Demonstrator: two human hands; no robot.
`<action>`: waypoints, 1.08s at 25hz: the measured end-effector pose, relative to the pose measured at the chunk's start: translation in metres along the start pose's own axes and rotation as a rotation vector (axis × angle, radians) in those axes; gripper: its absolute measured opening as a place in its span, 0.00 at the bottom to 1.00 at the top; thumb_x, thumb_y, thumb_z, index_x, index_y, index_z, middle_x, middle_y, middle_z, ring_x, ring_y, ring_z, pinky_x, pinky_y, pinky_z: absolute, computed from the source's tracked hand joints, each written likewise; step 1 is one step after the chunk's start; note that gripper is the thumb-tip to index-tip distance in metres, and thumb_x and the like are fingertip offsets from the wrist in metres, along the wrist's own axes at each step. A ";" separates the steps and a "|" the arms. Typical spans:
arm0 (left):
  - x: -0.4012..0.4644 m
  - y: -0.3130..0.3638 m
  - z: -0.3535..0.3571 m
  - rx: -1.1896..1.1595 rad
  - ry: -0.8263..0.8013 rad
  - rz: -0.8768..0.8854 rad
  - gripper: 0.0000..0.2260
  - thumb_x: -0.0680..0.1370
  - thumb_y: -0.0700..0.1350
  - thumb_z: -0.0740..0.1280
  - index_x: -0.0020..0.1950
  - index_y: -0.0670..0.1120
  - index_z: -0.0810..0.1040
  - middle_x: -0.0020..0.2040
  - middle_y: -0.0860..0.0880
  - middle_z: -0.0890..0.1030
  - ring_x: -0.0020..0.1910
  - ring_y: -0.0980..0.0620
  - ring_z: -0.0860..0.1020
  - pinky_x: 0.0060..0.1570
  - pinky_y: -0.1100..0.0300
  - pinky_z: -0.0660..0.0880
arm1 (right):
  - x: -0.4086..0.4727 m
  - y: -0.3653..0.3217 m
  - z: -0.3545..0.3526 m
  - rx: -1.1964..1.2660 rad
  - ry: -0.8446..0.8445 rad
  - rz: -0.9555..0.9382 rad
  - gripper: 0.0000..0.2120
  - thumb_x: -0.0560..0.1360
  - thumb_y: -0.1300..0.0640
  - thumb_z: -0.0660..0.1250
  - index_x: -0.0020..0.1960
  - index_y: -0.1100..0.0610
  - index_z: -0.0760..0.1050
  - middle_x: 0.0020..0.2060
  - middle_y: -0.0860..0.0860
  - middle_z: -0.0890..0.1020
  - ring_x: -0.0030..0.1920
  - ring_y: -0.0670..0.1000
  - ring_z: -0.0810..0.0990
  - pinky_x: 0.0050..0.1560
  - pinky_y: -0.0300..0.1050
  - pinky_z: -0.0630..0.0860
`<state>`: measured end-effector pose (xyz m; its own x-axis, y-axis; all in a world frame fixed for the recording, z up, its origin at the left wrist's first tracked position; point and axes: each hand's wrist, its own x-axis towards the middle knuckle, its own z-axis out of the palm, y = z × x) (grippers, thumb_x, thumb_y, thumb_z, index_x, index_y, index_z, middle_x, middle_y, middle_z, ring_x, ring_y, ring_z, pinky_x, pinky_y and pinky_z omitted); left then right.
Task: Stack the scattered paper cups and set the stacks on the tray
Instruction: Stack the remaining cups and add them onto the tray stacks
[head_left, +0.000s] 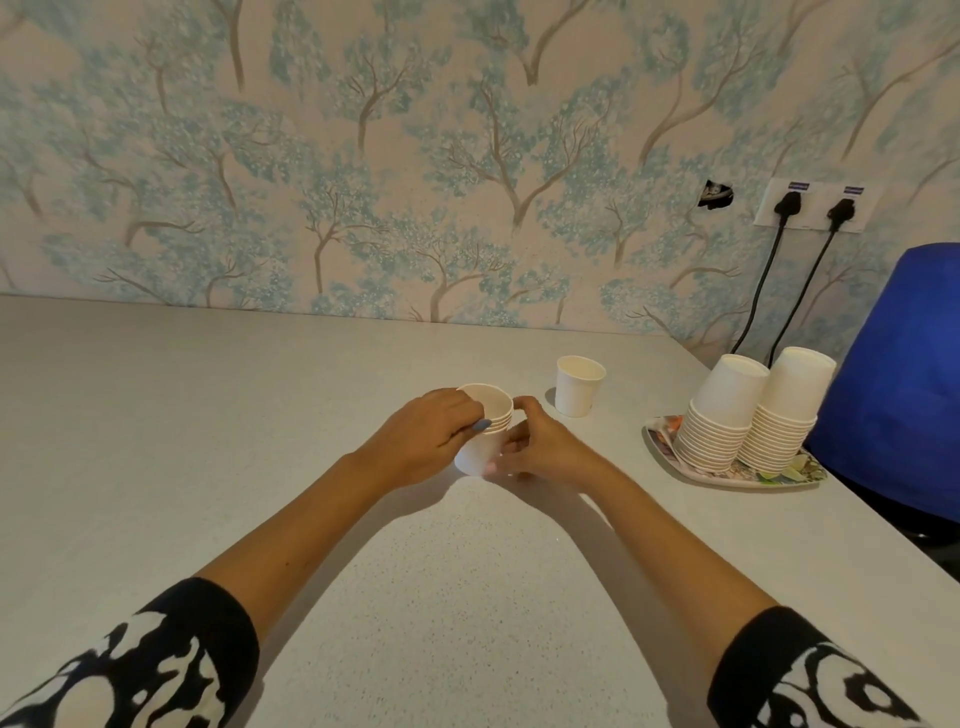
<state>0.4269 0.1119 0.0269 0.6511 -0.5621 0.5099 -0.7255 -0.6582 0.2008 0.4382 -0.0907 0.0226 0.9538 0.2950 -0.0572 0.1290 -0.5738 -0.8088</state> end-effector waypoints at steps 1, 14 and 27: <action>0.000 0.000 0.001 0.007 0.003 -0.003 0.12 0.82 0.48 0.58 0.47 0.43 0.75 0.45 0.47 0.78 0.44 0.49 0.73 0.47 0.53 0.72 | 0.003 0.000 -0.011 -0.009 0.001 0.054 0.36 0.65 0.62 0.77 0.67 0.56 0.63 0.49 0.56 0.80 0.48 0.55 0.81 0.48 0.52 0.81; -0.004 -0.002 0.025 -0.034 0.157 -0.079 0.13 0.79 0.53 0.61 0.50 0.44 0.76 0.51 0.48 0.78 0.44 0.54 0.73 0.42 0.62 0.75 | 0.040 0.024 -0.060 -0.552 0.529 0.090 0.14 0.81 0.54 0.57 0.54 0.65 0.75 0.50 0.65 0.79 0.47 0.63 0.77 0.40 0.50 0.71; 0.003 0.004 0.034 -0.426 0.253 -0.436 0.44 0.68 0.64 0.70 0.73 0.51 0.48 0.70 0.47 0.59 0.63 0.50 0.71 0.55 0.58 0.70 | -0.004 -0.039 -0.045 -0.562 0.345 -0.615 0.14 0.81 0.50 0.57 0.53 0.58 0.76 0.44 0.55 0.76 0.45 0.54 0.75 0.44 0.50 0.72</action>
<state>0.4329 0.0905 0.0007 0.8708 -0.1196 0.4769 -0.4653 -0.5138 0.7208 0.4414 -0.1035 0.0808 0.6894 0.4793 0.5432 0.6705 -0.7060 -0.2280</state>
